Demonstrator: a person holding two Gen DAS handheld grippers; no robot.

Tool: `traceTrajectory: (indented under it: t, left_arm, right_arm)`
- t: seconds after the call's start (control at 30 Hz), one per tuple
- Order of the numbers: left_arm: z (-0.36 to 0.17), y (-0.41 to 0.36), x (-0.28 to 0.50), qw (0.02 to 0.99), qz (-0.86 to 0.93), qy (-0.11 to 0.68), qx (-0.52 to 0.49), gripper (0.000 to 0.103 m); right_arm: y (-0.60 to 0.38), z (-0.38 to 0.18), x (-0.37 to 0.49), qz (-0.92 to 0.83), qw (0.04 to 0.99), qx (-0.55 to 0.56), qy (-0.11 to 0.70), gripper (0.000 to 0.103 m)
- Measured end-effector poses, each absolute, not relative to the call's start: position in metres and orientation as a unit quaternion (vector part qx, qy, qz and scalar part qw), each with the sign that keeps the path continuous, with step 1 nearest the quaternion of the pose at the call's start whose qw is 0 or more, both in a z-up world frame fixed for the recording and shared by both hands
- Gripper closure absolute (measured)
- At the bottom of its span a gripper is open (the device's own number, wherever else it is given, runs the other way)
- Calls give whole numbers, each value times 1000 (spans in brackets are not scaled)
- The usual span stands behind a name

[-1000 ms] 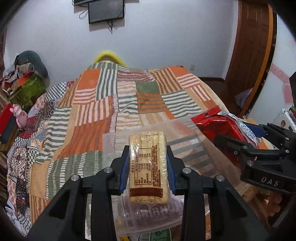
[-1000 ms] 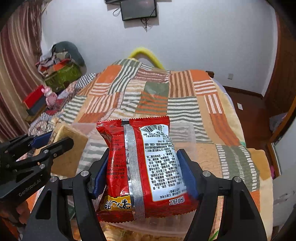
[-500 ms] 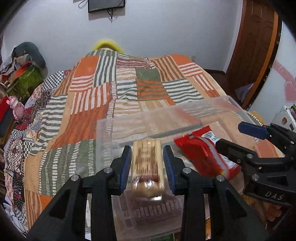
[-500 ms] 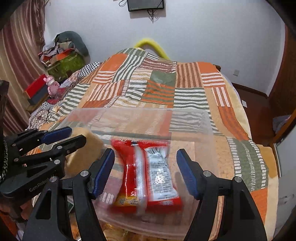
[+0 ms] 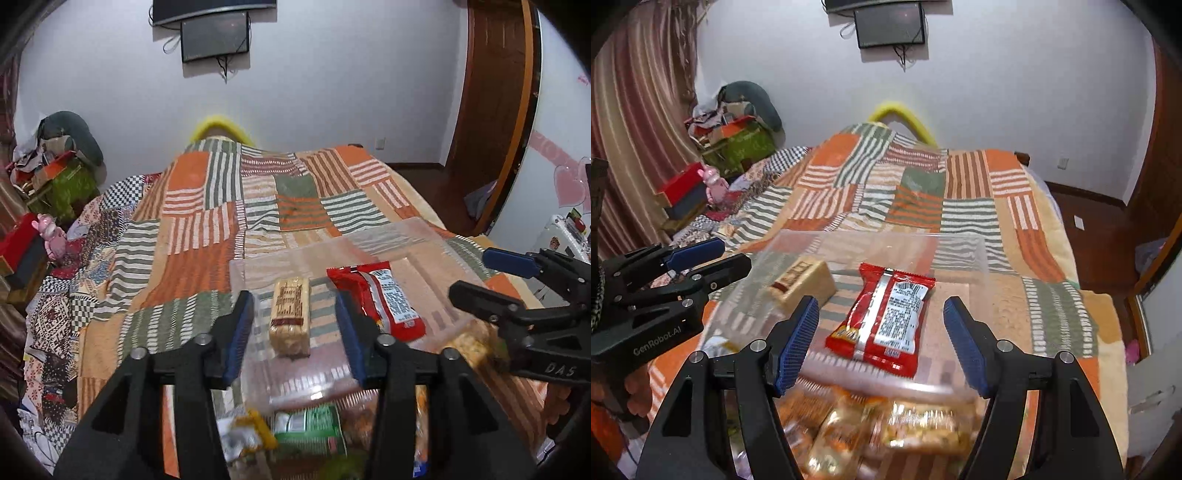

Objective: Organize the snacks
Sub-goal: 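Grasp the biscuit roll with left tool while right tool grasps blue cracker bag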

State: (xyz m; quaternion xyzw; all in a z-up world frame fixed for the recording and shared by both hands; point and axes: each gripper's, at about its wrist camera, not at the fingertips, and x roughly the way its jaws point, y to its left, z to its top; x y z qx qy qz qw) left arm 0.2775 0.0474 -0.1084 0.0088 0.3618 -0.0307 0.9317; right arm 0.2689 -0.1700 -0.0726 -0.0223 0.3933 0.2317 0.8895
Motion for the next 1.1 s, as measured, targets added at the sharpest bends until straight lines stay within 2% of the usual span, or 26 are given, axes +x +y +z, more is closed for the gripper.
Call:
traceTrajectory:
  t: [0.2, 0.43, 0.87, 1.1]
  left_arm:
    - [-95, 55, 231, 936, -32, 349, 18, 39]
    - [-105, 61, 173, 933, -36, 359, 22, 29]
    - [-175, 60, 122, 895, -58, 443, -17, 28]
    - [-192, 49, 118, 883, -85, 461, -26, 28]
  right_arm:
    - [-181, -56, 227, 236, 898, -24, 371, 29]
    - [-188, -66, 181, 247, 891, -20, 381, 23]
    - [-169, -123, 145, 279, 844, -39, 456, 20]
    - [-158, -136, 141, 287, 836, -50, 465, 6]
